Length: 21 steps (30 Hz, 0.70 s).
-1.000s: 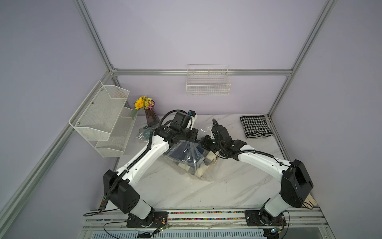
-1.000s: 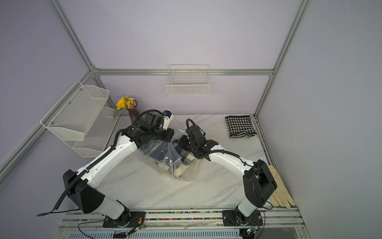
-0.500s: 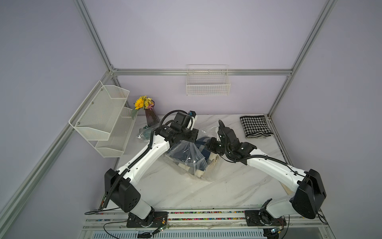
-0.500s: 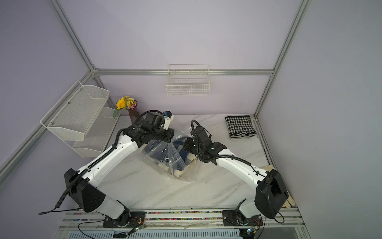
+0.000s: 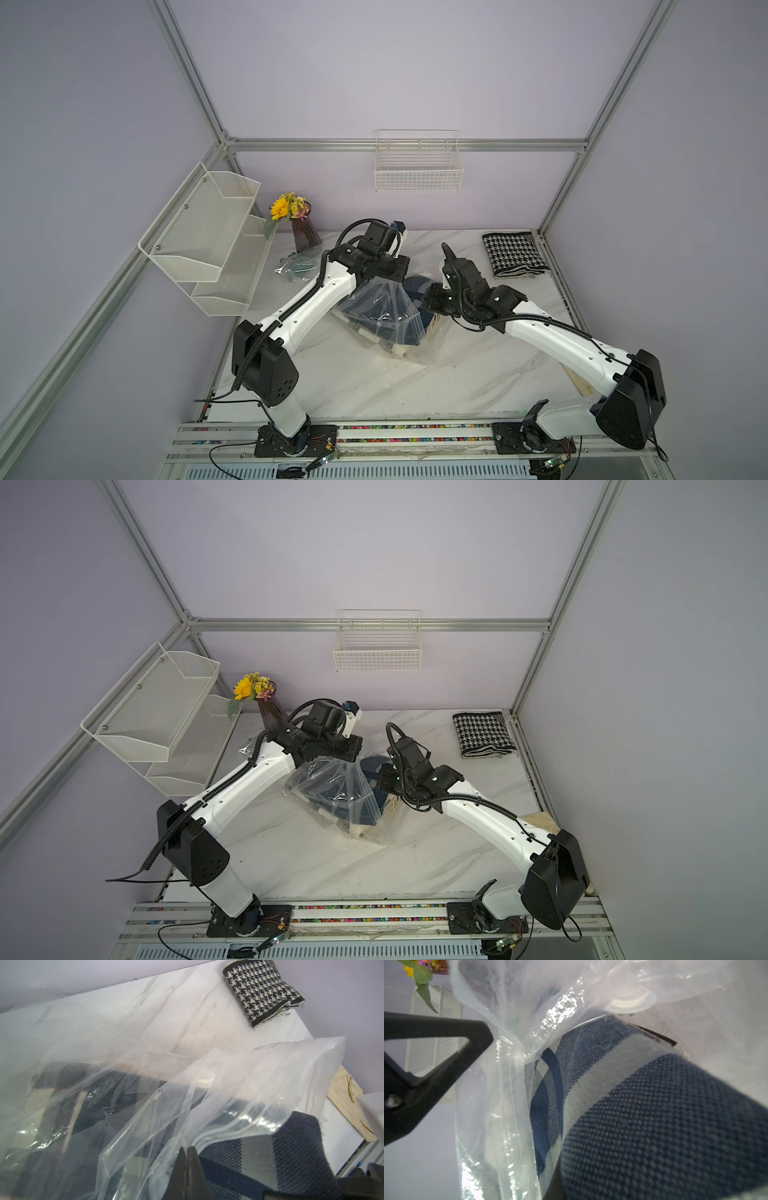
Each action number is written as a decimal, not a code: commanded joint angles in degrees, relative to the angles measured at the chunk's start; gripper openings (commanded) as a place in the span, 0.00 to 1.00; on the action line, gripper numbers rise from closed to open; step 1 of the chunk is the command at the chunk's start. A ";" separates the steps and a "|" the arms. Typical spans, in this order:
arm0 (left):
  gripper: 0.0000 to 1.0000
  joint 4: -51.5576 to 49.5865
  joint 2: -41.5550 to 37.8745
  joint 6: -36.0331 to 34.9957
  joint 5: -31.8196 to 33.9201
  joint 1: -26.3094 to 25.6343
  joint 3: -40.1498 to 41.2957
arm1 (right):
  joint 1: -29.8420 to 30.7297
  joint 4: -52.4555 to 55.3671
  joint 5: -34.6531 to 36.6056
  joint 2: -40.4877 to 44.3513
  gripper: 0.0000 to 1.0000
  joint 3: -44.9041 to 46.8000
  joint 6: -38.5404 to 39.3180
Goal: Take the scarf out of the vacuum bag
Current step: Take out the scarf from the vacuum bag.
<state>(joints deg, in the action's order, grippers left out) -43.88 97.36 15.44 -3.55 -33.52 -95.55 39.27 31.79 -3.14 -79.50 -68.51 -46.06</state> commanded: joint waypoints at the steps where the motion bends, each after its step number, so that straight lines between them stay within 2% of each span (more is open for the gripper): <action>1: 0.00 1.01 0.67 -0.15 -0.33 -0.14 -1.80 | -0.24 4.32 0.78 3.15 0.00 -3.02 2.97; 6: 0.00 0.42 2.16 -0.57 0.64 -0.14 -1.66 | -0.50 5.68 -2.28 4.42 0.00 -3.80 5.98; 11: 0.00 0.39 3.18 -0.76 1.61 -0.14 -0.98 | -1.70 10.53 -2.24 6.24 0.00 -5.37 7.75; 21: 0.00 0.33 3.89 -0.85 4.44 0.12 -0.35 | -9.58 22.64 -1.02 13.12 0.00 -3.57 9.98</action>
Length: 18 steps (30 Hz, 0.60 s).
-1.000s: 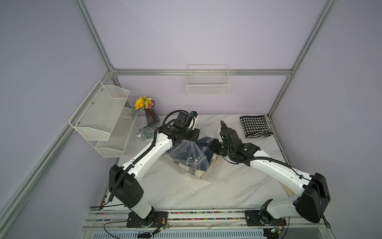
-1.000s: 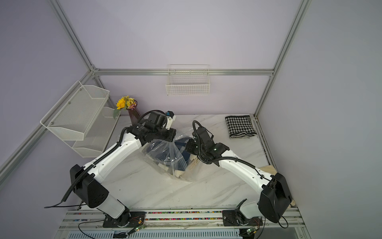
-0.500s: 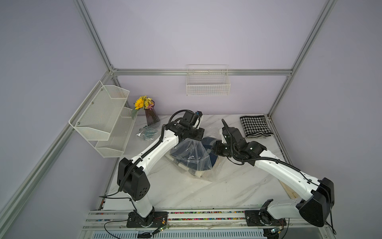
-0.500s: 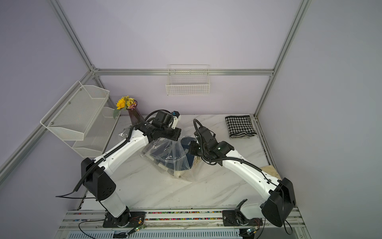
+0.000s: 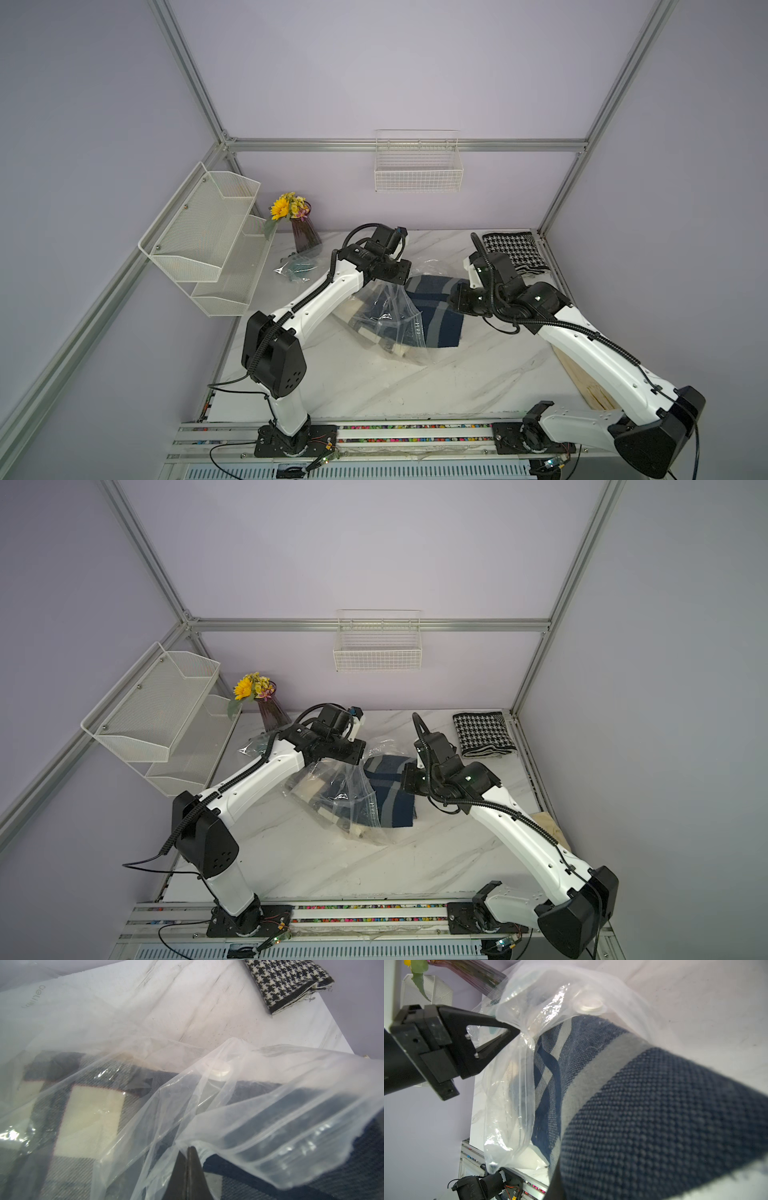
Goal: Take the scarf out of the vacuum bag
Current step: Take out the scarf from the vacuum bag.
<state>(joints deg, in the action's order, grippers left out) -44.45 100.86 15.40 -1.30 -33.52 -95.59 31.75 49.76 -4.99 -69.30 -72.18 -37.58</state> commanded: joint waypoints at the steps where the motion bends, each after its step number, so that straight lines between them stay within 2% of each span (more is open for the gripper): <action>1: 0.00 0.87 0.33 -0.72 2.67 0.22 -0.29 | -2.91 5.50 1.04 3.57 0.00 0.45 1.55; 4: 0.00 0.91 0.13 -0.54 4.42 0.37 0.14 | -4.63 8.19 2.22 5.07 0.00 1.27 1.58; 11: 0.00 1.01 0.04 -0.38 4.14 2.17 0.73 | -7.26 14.59 6.62 6.59 0.00 2.06 0.29; 18: 0.00 1.38 -0.54 0.11 3.50 4.73 1.10 | -16.09 14.10 5.65 6.79 0.00 6.32 -1.46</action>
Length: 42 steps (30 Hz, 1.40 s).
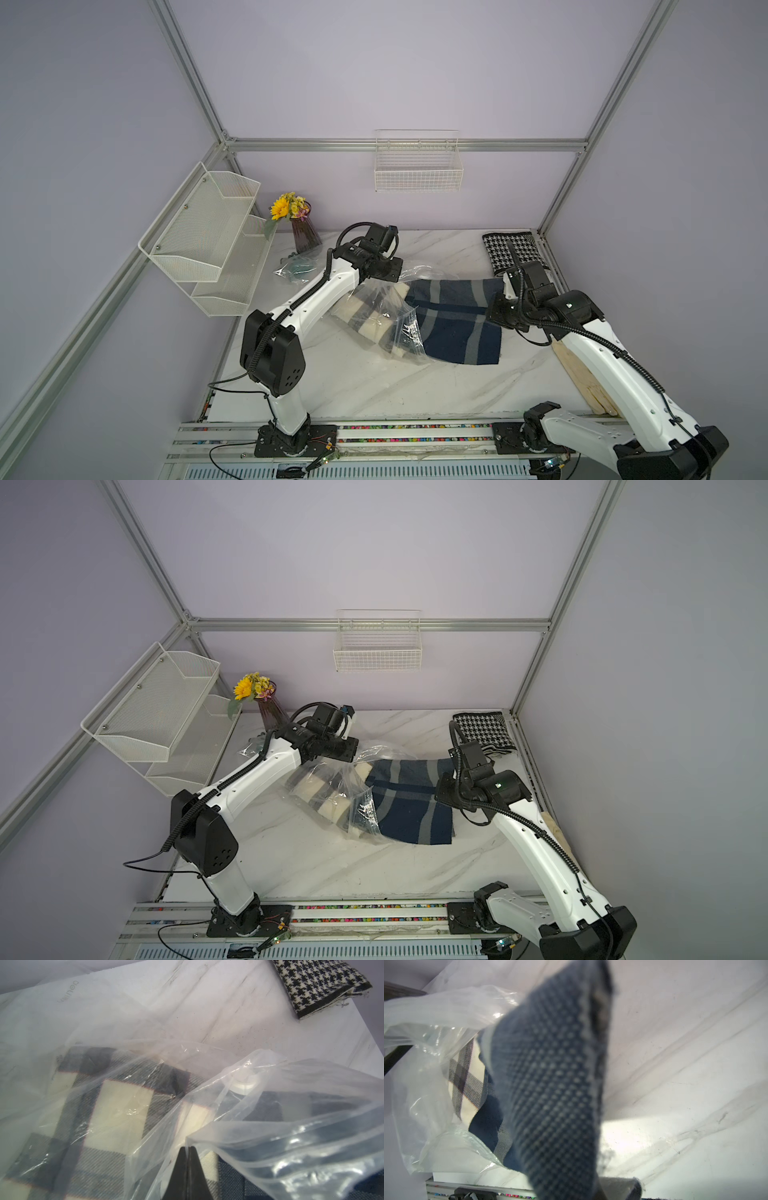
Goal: Take the scarf out of the vacuum bag
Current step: Take out the scarf from the vacuum bag, then move the scarf to the corner of the board.
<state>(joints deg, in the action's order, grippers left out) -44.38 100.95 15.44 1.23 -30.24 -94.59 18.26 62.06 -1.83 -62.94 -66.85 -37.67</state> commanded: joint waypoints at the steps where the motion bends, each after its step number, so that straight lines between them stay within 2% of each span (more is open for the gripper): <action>1: 0.00 1.34 -0.82 0.20 0.88 1.91 0.19 | -3.58 1.78 2.97 0.05 0.00 1.36 -1.42; 12: 0.00 1.17 -2.51 0.90 1.02 5.89 1.44 | -10.52 0.02 7.75 -4.60 0.00 4.31 -2.60; 20: 0.00 1.84 -2.44 2.04 -2.29 10.29 1.29 | -16.61 -1.45 11.05 -7.05 0.00 6.37 -2.34; 35: 0.00 4.32 -6.28 5.39 -6.98 17.37 4.80 | -24.94 -4.84 19.17 -17.00 0.00 0.90 2.69; 42: 0.00 6.34 -8.88 3.81 -8.26 18.02 6.83 | -28.78 -8.78 18.54 -20.80 0.00 1.01 4.04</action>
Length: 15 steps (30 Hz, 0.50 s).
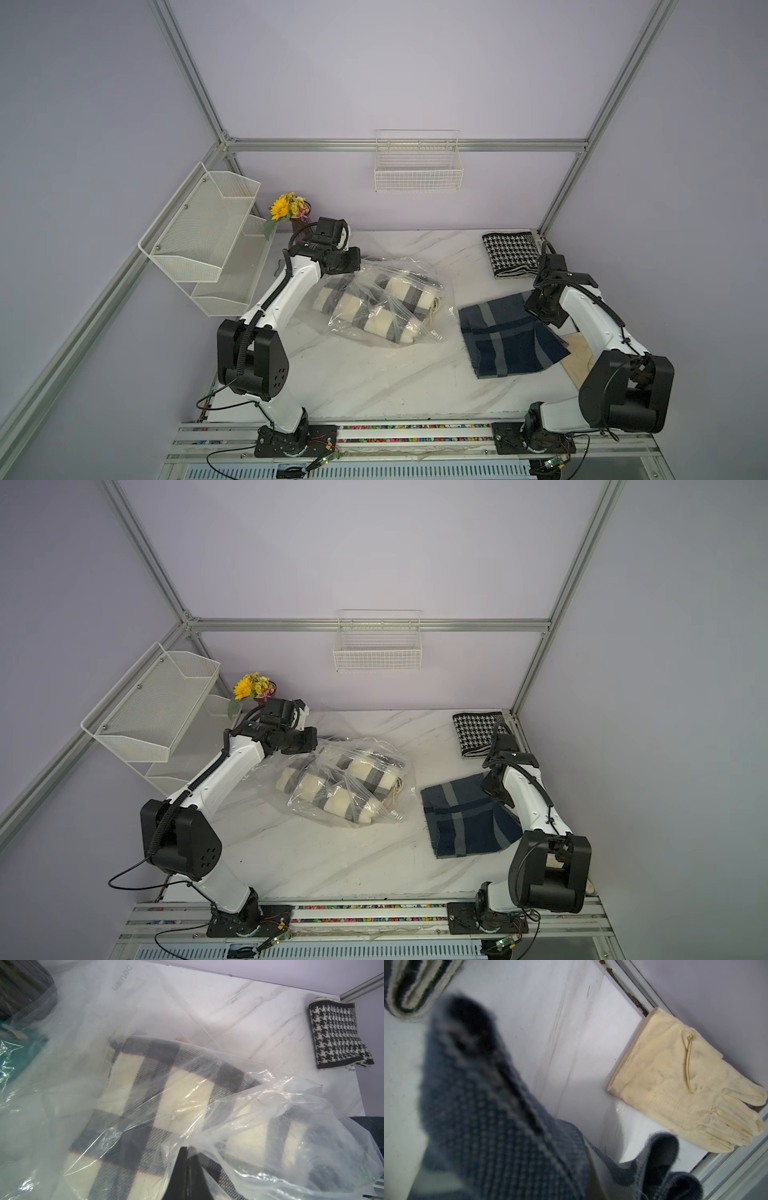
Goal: Take the scarf out of the vacuum bag
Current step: Move the scarf to the corner of the board.
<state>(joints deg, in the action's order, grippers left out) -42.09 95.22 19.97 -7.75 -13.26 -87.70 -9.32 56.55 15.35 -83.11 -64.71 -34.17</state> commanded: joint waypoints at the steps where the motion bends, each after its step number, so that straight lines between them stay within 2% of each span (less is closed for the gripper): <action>1: 0.00 4.16 -3.19 -0.69 0.47 1.04 -0.01 | -1.55 -3.98 0.73 -1.25 0.00 -1.12 0.27; 15: 0.00 5.77 -4.51 -1.48 -2.02 1.11 0.60 | -2.27 -9.31 -6.85 -10.06 0.00 -5.61 -5.58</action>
<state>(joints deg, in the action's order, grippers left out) -40.27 93.71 19.88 -9.96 -13.23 -87.24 -11.25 50.13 10.39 -92.03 -68.20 -37.21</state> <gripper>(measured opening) 0.047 0.103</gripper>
